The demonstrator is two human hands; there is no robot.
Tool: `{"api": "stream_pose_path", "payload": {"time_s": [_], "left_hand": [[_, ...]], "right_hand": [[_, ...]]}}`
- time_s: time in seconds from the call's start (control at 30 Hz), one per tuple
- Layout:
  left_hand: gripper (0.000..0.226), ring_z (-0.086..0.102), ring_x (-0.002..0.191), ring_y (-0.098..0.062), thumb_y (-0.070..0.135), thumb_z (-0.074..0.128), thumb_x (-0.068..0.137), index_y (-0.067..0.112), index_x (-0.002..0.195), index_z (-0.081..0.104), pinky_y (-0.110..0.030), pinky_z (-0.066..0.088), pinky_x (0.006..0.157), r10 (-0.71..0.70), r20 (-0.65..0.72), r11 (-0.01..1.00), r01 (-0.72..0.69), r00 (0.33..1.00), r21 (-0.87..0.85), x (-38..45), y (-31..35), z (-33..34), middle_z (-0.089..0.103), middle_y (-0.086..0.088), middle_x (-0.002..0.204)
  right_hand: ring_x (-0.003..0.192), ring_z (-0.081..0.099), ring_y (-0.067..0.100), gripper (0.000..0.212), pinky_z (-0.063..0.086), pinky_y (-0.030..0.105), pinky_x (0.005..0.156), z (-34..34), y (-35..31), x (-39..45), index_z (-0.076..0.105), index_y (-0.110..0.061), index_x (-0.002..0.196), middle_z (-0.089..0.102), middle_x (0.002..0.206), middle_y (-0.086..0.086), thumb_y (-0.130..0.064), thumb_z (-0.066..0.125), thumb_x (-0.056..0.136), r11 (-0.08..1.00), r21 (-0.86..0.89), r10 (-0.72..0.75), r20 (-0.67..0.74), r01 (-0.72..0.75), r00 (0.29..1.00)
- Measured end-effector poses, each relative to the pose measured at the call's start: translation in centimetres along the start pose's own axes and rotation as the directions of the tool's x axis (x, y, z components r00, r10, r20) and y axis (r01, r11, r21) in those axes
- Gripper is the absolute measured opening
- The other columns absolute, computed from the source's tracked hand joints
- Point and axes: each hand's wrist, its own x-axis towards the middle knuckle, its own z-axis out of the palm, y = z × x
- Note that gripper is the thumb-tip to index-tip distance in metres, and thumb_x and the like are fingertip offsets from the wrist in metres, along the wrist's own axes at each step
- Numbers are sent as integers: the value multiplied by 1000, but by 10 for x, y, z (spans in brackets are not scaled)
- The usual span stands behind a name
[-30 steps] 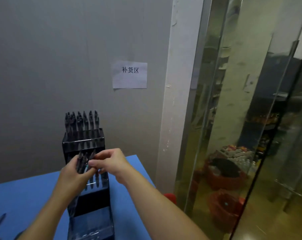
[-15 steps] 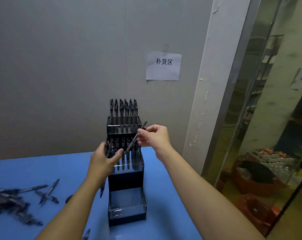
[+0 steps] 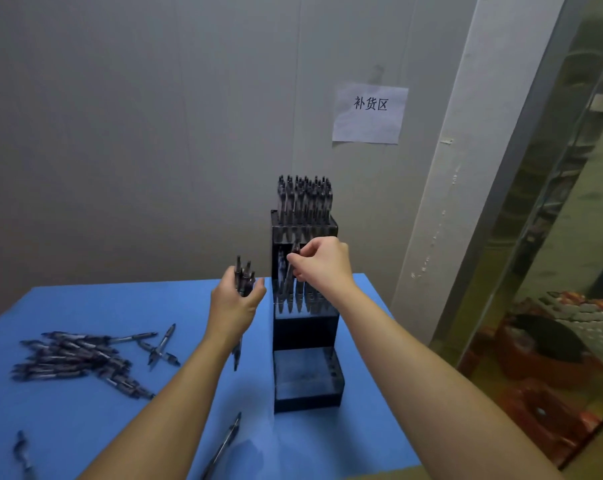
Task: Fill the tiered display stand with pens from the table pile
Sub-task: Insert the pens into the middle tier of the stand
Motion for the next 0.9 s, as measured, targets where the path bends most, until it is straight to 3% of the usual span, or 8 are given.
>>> {"api": "stream_pose_path", "payload": {"time_s": [0.1, 0.2, 0.37, 0.5, 0.6, 0.7, 0.77, 0.9], "left_hand": [[22, 45, 63, -19, 22, 67, 96, 6, 89, 53, -37, 42, 57, -12, 29, 1000, 12, 999, 7, -3, -2, -4, 56, -15, 77], [19, 44, 63, -18, 19, 66, 96, 4, 92, 53, -32, 42, 53, -20, 53, 1000, 19, 998, 18, -6, -2, -5, 54, -11, 76], [18, 44, 63, -16, 17, 65, 96, 3, 94, 53, -24, 41, 50, 1, 53, 1000, -2, 999, 26, -9, 0, -7, 53, -8, 75], [18, 42, 61, -16, 16, 64, 97, 3, 92, 52, -24, 40, 50, 6, 48, 1000, -7, 999, 11, -10, 0, -9, 51, -6, 73], [19, 42, 61, -15, 16, 64, 97, 2, 91, 51, -20, 39, 47, 1, 39, 1000, -2, 999, 25, -10, -1, -10, 50, -5, 73], [18, 41, 60, -14, 16, 64, 96, 4, 91, 52, -20, 38, 47, 1, 31, 999, -2, 1000, 34, -9, -3, -11, 51, -5, 73], [18, 41, 58, -13, 17, 64, 96, 6, 91, 52, -22, 39, 48, -2, 30, 999, 0, 1000, 42, -7, -6, -12, 50, -4, 72], [18, 41, 58, -13, 17, 65, 96, 8, 89, 51, -22, 39, 47, -1, 24, 999, 0, 1000, 44, -4, -9, -12, 50, -4, 71]], "right_hand": [[76, 74, 20, 25, 63, 37, 79, 8, -1, -4, 64, -16, 67, 73, 77, 7, -19, 77, 89, 995, -94, -19, 2, 19, 1000], [75, 72, 16, 24, 60, 31, 77, 14, 1, -7, 66, -16, 69, 71, 73, 4, -22, 75, 91, 986, -163, -18, 5, 18, 1000], [70, 69, 19, 26, 56, 26, 66, 13, -5, -11, 70, -7, 71, 71, 73, 10, -21, 71, 93, 989, -145, -30, -54, 22, 998], [72, 69, 20, 24, 59, 31, 69, 12, -12, -7, 71, -5, 75, 71, 73, 8, -21, 70, 94, 985, -164, -65, -75, 52, 995], [70, 69, 18, 25, 60, 34, 70, 21, -7, -6, 72, -4, 75, 70, 72, 8, -20, 70, 93, 983, -181, -40, -52, 30, 998], [65, 66, 17, 27, 48, 21, 56, 29, -1, -6, 72, 0, 74, 71, 72, 11, -18, 70, 93, 978, -209, 0, -26, -5, 1000], [58, 63, 22, 31, 47, 21, 52, 35, 5, -5, 67, 5, 69, 68, 66, 13, -16, 71, 92, 968, -249, 31, 1, -30, 1000], [49, 54, 23, 32, 51, 27, 53, 46, 16, -4, 61, -6, 62, 56, 55, 8, -17, 69, 91, 935, -349, 83, 52, -59, 995]]}}
